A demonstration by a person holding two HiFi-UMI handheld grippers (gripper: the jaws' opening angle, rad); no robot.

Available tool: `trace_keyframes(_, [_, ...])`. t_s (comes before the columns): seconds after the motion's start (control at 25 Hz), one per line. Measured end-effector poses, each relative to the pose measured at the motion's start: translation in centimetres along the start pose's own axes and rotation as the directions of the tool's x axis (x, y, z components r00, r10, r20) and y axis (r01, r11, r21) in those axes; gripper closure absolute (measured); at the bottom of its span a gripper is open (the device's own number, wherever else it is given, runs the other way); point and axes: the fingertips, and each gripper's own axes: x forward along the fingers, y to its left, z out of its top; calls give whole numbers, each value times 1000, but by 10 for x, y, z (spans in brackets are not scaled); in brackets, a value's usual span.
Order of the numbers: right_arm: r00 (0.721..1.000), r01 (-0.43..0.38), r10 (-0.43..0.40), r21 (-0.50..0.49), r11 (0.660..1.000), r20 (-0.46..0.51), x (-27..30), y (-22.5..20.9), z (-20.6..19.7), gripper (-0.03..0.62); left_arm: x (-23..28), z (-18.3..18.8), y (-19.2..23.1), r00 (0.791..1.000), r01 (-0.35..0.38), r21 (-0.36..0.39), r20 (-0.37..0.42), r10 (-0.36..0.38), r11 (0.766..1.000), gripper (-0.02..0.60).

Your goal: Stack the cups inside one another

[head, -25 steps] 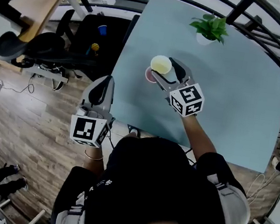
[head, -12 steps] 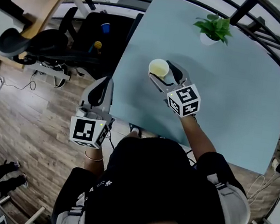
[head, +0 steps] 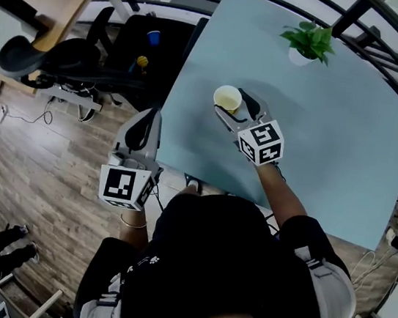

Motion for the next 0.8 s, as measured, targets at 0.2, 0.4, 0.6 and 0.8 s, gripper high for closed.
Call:
trace_keyframes(0.2, [1000,3,-3,-6,1000,-25,3,-1,-8,264,0,0,2,1000,-6,-5,-11,6,1000,589])
trace_keyframes(0.4, [999,1,-2,-7,1000,-45,6,-1,-16,264,1,-1,4,1000,-6,1,-6,6,1000,589])
trace_keyframes(0.6, [997,-3,2,-20,1000,-73,8,-2,-25,264,2,-2,3,1000,-3,2,-7,3,1000,589])
trace_keyframes(0.8, [995,-11,8,-31,999,-98,7,-3,-33,264,4,-2,2,1000,-6,0,-6,6,1000,589])
